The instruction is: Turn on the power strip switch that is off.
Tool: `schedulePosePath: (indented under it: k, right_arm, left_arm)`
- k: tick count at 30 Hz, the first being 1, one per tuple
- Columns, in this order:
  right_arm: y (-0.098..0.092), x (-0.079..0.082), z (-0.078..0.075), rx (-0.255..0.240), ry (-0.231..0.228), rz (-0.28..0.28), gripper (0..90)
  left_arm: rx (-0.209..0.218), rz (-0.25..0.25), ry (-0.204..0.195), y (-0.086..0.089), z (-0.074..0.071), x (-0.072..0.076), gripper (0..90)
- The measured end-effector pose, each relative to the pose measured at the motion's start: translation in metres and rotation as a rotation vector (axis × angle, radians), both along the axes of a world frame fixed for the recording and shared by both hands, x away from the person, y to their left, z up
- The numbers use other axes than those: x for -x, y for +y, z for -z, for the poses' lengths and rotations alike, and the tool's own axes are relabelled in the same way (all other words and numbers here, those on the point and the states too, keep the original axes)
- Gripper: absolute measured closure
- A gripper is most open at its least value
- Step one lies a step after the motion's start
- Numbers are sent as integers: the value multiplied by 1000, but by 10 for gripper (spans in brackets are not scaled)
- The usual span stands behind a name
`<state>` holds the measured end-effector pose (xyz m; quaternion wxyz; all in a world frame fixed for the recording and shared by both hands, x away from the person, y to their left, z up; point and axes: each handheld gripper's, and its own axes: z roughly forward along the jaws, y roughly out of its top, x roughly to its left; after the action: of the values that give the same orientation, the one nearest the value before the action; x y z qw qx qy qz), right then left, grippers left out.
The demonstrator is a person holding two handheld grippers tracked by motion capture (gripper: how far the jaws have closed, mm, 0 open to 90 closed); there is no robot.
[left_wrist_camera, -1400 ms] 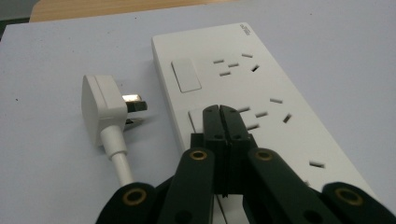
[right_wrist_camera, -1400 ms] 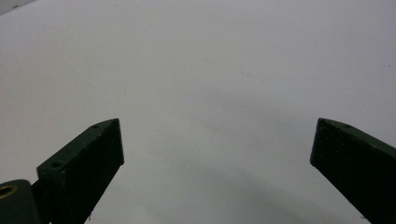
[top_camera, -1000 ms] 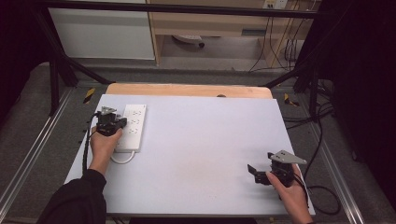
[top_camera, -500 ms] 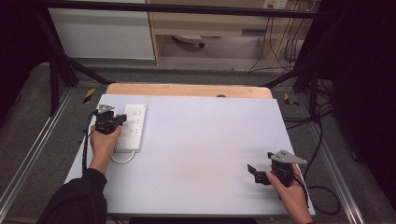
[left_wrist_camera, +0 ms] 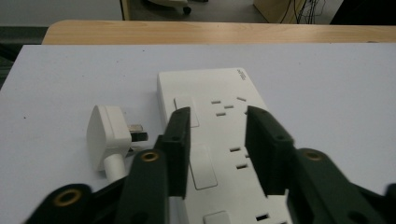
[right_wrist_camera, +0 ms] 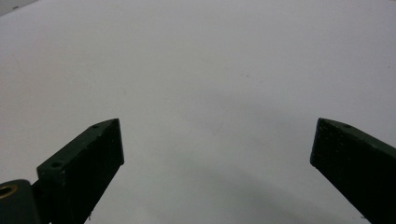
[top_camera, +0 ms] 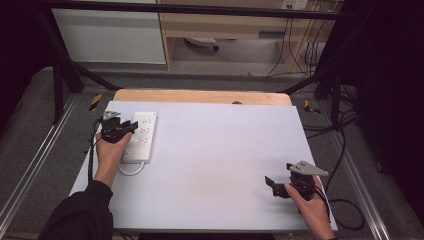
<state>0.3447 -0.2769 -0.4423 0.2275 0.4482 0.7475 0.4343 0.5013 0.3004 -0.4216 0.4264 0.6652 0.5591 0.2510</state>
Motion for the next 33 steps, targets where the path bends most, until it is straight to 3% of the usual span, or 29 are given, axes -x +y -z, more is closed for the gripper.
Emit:
schedulePosePath:
  k: [3, 15, 21, 33]
  right_arm:
    - [0, 0, 0, -2, 2, 0, 32]
    - [0, 0, 0, 0, 1, 2, 32]
    - [0, 0, 0, -3, 3, 3, 32]
    - [0, -1, 0, -4, 3, 6, 31]
  left_arm:
    - [32, -16, 9, 2, -2, -1, 461]
    - [47, -13, 16, -3, -10, 1, 159]
    - [55, -4, 21, -5, -13, 3, 117]
    - [45, 22, 40, -9, -23, 12, 122]
